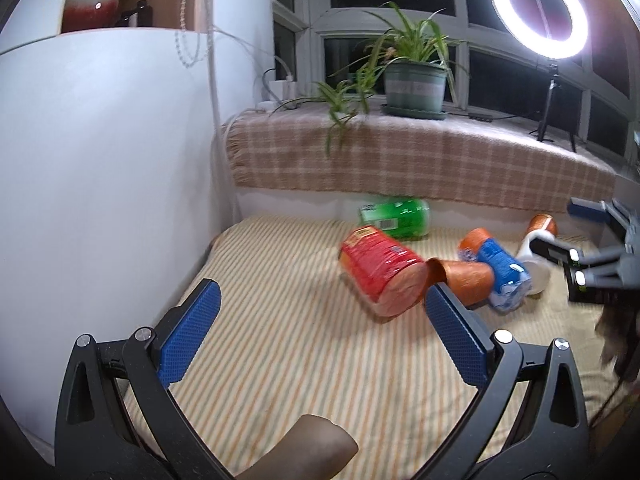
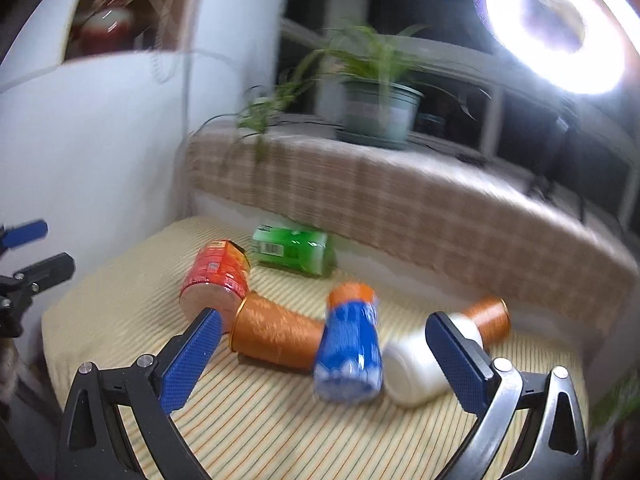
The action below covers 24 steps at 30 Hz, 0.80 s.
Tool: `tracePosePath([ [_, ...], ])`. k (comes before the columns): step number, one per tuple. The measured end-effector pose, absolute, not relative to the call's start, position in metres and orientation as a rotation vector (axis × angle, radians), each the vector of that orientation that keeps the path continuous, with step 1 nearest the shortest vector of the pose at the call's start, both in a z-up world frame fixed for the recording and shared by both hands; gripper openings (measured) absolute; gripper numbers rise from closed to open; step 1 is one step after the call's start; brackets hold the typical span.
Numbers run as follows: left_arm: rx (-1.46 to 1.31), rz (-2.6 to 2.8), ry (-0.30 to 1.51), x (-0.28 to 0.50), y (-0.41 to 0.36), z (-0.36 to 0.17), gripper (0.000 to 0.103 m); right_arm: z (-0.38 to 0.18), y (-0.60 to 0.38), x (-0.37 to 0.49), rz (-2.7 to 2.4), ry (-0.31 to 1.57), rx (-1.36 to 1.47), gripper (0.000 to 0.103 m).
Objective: Flip cup upright
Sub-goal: 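Move the right tool toward the lying green tea bottle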
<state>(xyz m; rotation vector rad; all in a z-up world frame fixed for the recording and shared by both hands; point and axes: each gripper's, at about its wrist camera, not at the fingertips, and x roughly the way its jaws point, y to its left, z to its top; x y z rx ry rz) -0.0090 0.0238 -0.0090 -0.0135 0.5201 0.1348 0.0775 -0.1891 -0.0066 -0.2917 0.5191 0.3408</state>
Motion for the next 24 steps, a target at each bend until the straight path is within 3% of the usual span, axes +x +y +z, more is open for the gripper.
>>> tracePosePath([
  [12, -0.029, 0.257, 0.570, -0.015, 0.068, -0.026, 0.103, -0.016, -0.126, 0.184, 0.592, 0.659, -0.600, 0.079],
  [24, -0.056, 0.341, 0.642, -0.012, 0.098, -0.046, 0.103, -0.059, -0.081, 0.268, 0.691, 0.795, -0.853, 0.075],
])
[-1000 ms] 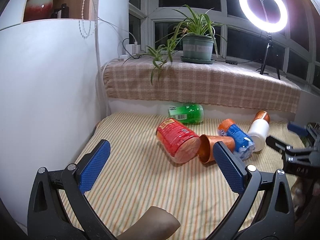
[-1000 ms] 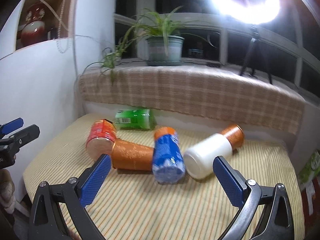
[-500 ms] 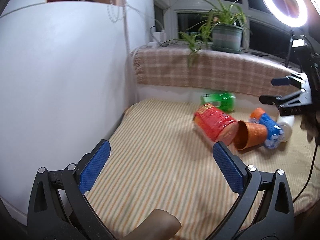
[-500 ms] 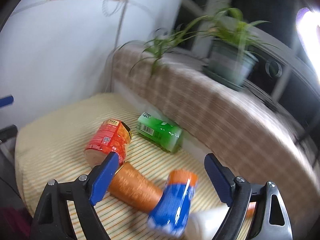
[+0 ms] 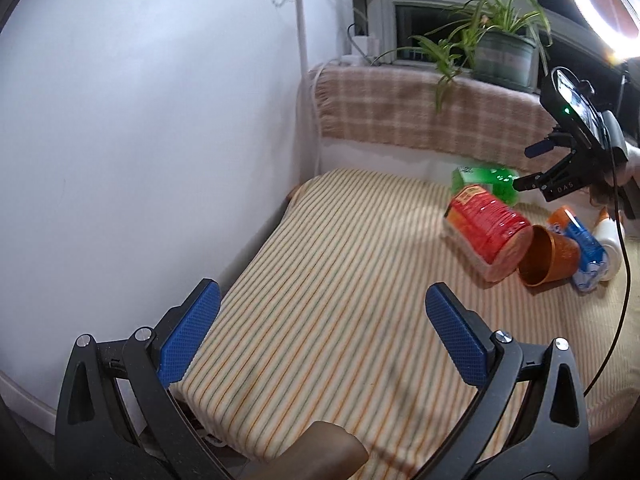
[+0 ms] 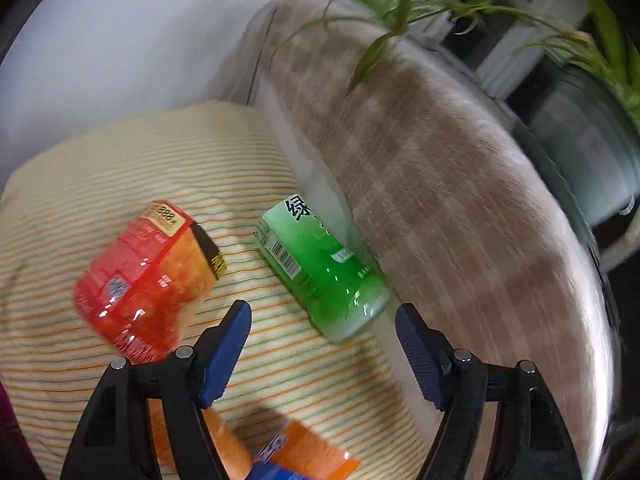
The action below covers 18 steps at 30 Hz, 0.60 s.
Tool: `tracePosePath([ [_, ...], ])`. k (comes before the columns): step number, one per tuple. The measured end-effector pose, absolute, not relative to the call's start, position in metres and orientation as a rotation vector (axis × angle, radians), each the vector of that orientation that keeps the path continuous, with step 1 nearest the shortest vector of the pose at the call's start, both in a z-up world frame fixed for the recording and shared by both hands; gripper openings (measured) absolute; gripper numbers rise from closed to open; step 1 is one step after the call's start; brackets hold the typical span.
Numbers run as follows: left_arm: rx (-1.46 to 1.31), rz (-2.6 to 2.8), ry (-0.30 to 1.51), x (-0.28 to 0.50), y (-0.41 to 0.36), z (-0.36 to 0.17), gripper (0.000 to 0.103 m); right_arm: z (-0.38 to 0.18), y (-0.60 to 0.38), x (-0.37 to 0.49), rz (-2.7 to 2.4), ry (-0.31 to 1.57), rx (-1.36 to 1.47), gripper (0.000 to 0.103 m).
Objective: Flip cup upright
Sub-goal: 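Move the right tool toward the lying green tea bottle, then close the right gripper around the green bottle's body and lift it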
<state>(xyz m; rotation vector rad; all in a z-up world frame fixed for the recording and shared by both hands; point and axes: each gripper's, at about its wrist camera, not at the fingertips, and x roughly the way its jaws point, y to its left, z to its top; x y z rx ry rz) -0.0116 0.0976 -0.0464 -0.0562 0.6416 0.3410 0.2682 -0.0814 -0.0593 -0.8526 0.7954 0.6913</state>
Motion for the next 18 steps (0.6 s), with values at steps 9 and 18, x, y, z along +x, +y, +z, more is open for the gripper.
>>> tracePosePath([
  [9, -0.083, 0.387, 0.668, -0.015, 0.116, -0.052, 0.103, -0.085, -0.044, 0.287, 0.762, 0.829, -1.019, 0.073],
  [18, -0.096, 0.418, 0.678, -0.017, 0.130, -0.055, 0.103, -0.116, -0.018, 0.307, 0.747, 0.855, -1.153, 0.071],
])
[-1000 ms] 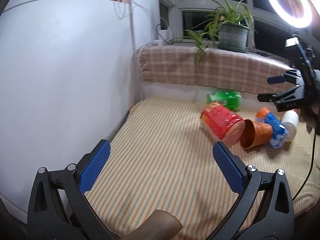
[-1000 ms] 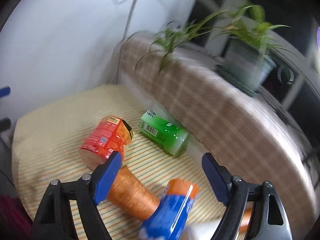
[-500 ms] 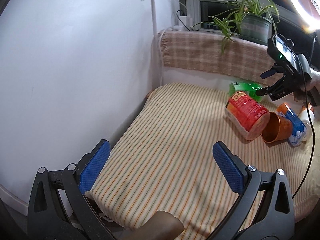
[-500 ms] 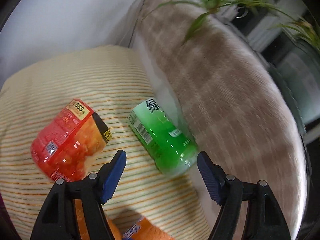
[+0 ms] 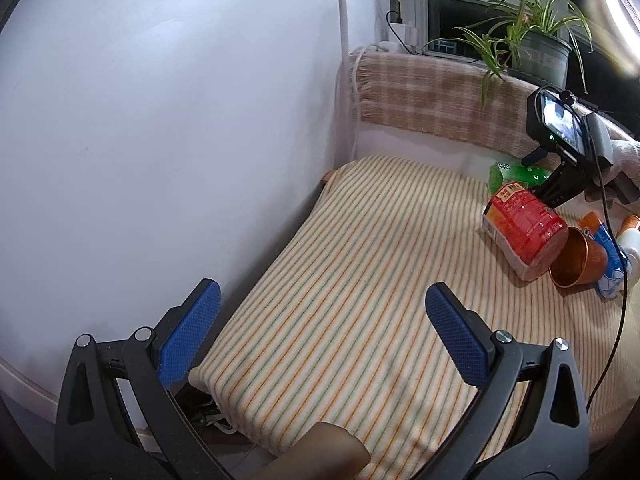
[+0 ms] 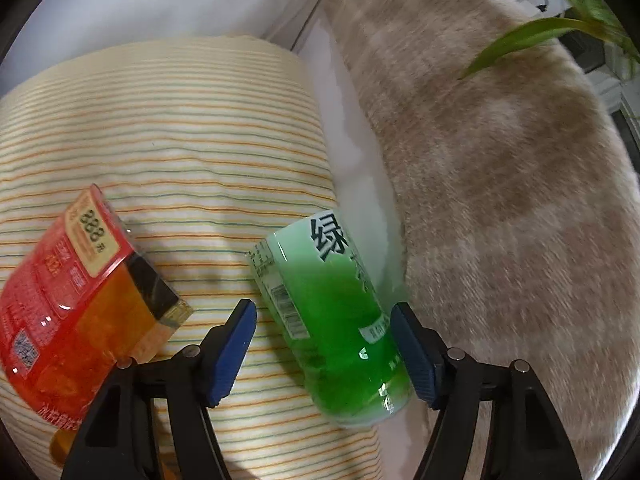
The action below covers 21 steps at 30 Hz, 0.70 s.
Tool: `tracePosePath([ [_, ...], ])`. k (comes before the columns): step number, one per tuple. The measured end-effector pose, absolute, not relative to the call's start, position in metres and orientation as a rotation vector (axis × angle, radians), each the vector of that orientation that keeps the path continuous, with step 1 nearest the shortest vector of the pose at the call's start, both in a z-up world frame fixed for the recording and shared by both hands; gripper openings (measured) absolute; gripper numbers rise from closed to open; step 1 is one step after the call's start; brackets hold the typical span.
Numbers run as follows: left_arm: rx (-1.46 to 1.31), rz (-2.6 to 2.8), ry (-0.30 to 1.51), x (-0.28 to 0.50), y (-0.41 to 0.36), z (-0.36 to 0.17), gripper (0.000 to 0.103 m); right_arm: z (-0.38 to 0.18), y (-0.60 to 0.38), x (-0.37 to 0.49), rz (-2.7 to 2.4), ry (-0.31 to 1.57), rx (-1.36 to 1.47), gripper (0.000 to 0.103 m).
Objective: Flip cup upright
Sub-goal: 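Close the right gripper around the green bottle's body and lift it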
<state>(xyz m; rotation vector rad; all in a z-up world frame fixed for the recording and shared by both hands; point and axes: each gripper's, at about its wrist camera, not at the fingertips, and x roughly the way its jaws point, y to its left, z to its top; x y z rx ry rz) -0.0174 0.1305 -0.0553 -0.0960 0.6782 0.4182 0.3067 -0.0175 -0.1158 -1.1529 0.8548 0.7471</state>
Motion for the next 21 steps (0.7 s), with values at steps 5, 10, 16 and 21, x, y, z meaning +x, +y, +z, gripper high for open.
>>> tracePosePath([
  [5, -0.109, 0.418, 0.686, -0.016, 0.134, -0.057, 0.103, -0.130, -0.006, 0.313, 0.720, 0.852, -1.221, 0.071],
  [10, -0.118, 0.422, 0.688, -0.017, 0.138, -0.058, 0.103, -0.154, 0.007, 0.318, 0.694, 0.835, -1.289, 0.067],
  [16, -0.117, 0.423, 0.688, -0.013, 0.139, -0.060, 0.103, -0.166, 0.014, 0.324, 0.687, 0.820, -1.268, 0.061],
  [21, -0.115, 0.414, 0.682, -0.014, 0.137, -0.060, 0.103, -0.152, 0.008, 0.321, 0.713, 0.807, -1.180, 0.060],
])
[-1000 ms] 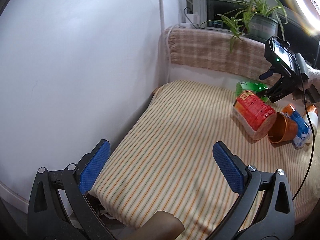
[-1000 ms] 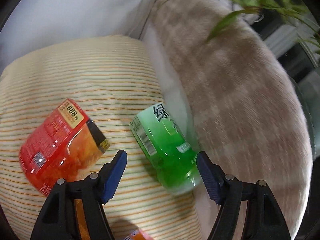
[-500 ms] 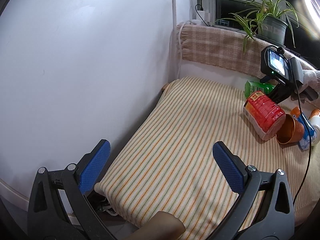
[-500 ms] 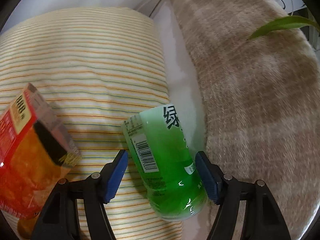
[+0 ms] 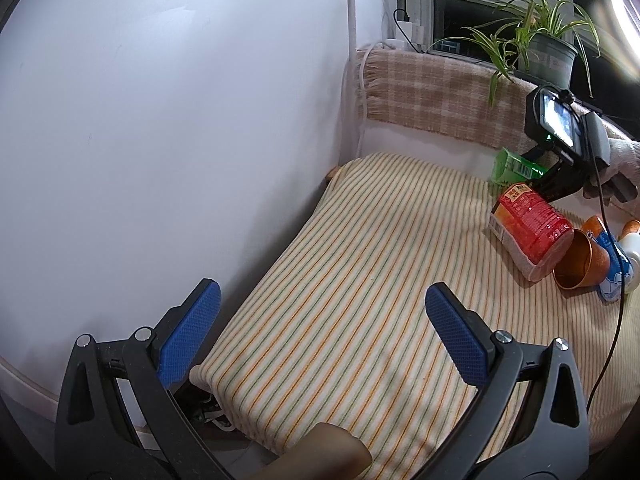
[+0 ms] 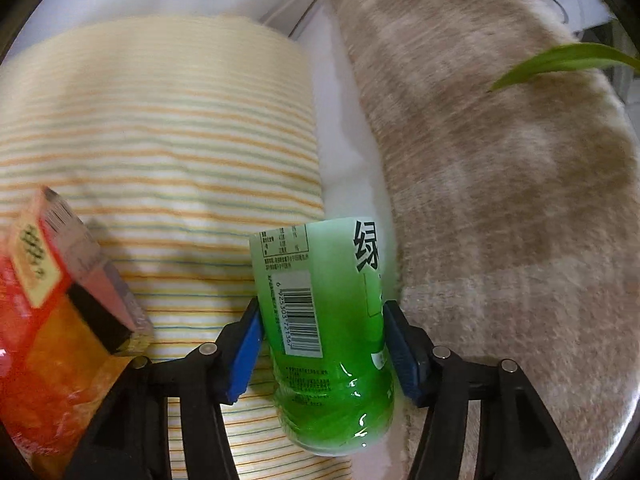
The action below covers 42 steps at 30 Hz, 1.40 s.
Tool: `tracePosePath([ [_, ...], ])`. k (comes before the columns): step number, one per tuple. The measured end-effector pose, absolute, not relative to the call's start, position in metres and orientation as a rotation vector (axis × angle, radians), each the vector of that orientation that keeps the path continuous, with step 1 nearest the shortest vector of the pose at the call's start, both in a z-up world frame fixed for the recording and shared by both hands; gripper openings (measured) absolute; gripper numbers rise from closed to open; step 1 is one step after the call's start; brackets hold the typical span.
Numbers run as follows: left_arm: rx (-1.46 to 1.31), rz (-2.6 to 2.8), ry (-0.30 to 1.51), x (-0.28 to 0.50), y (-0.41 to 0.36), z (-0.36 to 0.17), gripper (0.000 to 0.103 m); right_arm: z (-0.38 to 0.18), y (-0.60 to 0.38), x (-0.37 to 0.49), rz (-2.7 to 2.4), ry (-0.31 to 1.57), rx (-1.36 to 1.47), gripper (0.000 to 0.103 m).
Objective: Flip cup upright
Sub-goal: 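Close the right gripper around the green bottle's body and lift it, then carry the green bottle toward the left tool and lower it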
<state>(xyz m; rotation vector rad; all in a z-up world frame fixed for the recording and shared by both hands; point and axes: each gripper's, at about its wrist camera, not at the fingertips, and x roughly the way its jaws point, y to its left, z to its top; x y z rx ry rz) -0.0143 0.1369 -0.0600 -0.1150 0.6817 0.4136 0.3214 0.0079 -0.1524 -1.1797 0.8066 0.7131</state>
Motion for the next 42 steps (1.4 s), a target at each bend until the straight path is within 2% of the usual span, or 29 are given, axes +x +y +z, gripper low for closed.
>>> tracePosePath([
  [8, -0.105, 0.387, 0.663, -0.018, 0.127, -0.053, 0.103, -0.121, -0.015, 0.296, 0.752, 0.738, -1.074, 0.059],
  [13, -0.093, 0.372, 0.634, -0.025, 0.119, -0.045, 0.103, -0.064, -0.028, 0.256, 0.756, 0.658, -0.960, 0.059],
  [23, -0.087, 0.315, 0.591, -0.031, 0.099, -0.033, 0.103, -0.001, -0.092, 0.177, 0.786, 0.569, -0.659, 0.059],
  [35, -0.077, 0.176, 0.589, -0.024, 0.067, -0.029, 0.103, -0.004, -0.161, 0.089, 0.744, 0.679, -0.207, 0.060],
  [42, -0.091, 0.087, 0.609, -0.020, 0.051, -0.029, 0.103, -0.030, -0.202, 0.074, 0.701, 0.842, 0.134, 0.060],
])
